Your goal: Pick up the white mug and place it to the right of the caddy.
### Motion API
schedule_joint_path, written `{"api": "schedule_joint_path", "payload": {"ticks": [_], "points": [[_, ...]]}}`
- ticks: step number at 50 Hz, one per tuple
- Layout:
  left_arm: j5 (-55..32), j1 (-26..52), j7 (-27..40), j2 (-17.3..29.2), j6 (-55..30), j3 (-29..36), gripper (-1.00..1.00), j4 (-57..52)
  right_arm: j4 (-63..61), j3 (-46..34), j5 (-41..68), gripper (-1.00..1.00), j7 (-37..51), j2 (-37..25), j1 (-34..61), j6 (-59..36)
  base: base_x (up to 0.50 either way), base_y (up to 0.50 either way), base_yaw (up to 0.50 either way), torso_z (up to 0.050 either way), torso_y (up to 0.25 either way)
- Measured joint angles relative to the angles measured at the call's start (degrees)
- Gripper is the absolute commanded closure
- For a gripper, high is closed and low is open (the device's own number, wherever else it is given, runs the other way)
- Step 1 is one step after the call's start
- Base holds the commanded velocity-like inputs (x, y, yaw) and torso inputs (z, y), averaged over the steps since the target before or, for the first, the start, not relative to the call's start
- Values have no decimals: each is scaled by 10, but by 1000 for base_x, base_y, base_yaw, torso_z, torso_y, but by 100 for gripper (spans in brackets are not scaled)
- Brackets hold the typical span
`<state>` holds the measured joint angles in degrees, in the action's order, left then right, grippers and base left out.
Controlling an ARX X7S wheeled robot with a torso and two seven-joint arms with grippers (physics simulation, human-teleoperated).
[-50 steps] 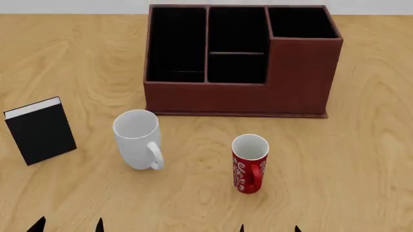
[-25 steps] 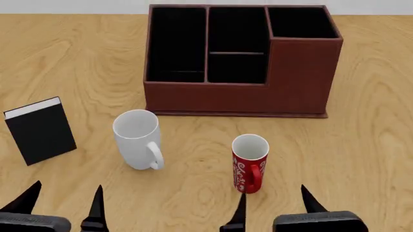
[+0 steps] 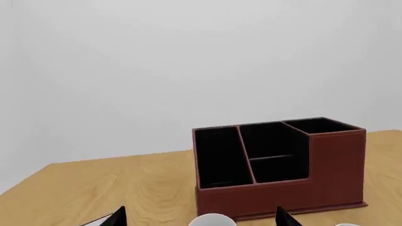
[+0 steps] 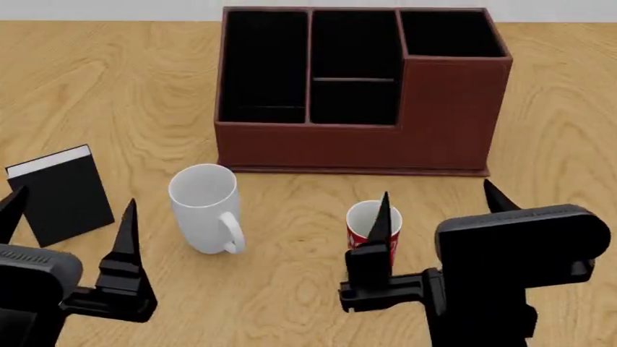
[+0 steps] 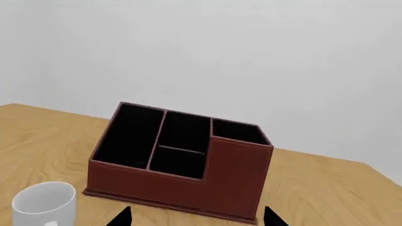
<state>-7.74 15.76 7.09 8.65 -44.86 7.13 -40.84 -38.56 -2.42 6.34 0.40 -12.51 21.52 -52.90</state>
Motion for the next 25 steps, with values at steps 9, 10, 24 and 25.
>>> {"api": "schedule_joint_path", "payload": {"ticks": [9,10,24,25], "points": [[-14,37,1,4,-49,-6,-100,-34,-34,11,8,-100,-4,-16,48,-64,0,0,0,0,0],[-15,40,1,4,-52,-7,-100,-36,-36,12,8,-100,-4,-17,51,-69,0,0,0,0,0],[-30,61,2,7,-78,-7,-100,-61,-56,15,16,-100,-5,-24,80,-103,0,0,0,0,0],[-31,62,2,7,-79,-7,-100,-61,-57,15,16,-100,-5,-25,80,-104,0,0,0,0,0]]}}
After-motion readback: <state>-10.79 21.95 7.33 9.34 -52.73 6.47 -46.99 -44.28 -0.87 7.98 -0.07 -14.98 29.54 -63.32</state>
